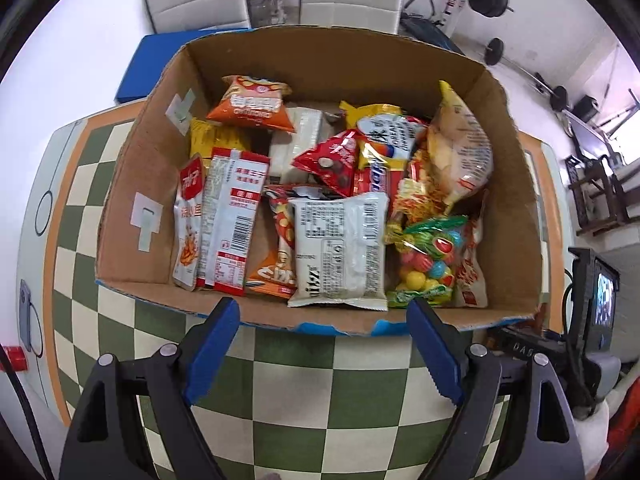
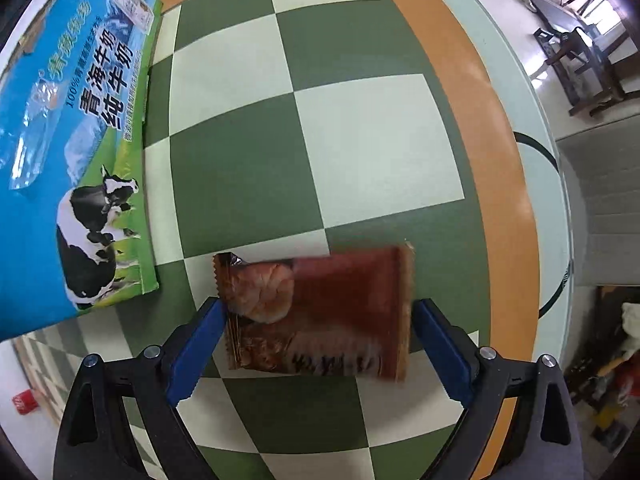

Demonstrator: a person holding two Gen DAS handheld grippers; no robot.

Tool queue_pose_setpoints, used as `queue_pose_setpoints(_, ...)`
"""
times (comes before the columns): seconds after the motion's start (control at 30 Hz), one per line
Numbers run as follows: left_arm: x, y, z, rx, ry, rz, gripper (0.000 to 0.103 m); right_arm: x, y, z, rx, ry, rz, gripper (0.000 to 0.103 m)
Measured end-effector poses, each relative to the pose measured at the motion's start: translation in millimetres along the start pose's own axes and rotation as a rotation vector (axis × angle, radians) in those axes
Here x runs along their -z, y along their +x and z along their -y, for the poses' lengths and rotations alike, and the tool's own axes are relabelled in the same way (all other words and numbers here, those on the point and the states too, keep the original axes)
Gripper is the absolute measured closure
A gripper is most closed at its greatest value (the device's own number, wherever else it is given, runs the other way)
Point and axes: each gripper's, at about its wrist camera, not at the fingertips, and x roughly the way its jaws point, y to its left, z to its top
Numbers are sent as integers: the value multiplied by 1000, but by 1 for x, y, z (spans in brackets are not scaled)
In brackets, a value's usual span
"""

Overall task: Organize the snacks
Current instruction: 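Grasp the brown bread pack on the table with the right tool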

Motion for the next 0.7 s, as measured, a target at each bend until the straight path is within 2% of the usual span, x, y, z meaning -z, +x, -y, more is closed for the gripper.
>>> queue_pose_setpoints(0.03,-1,0,-2,7,-9,2,18,0,1,-3,19,-6,-6,9)
queue_pose_setpoints(0.13,-5,0,-8,13,-25,0,18,3,-4,-13,44,-35,38,26)
queue_pose_setpoints(0.2,-7,-1,-11,19,-33,-2,18,8,-10,-18,40,-44,62,55)
queue_pose_setpoints(0.23,-7,-1,-13,23,-36,-4,18,9,-12,-20,35,-45,70,61)
queue_pose_setpoints(0.27,-7,-1,-14,31,-39,-7,18,11,-12,-21,33,-48,73,72)
queue_pose_setpoints(0.43,-6,-6,-19,31,-35,-2,18,21,-19,-18,-19,-24,92,86)
queue_pose_setpoints(0.7,-2,-16,-19,63,-24,0,18,29,-57,11,-158,61,135,87)
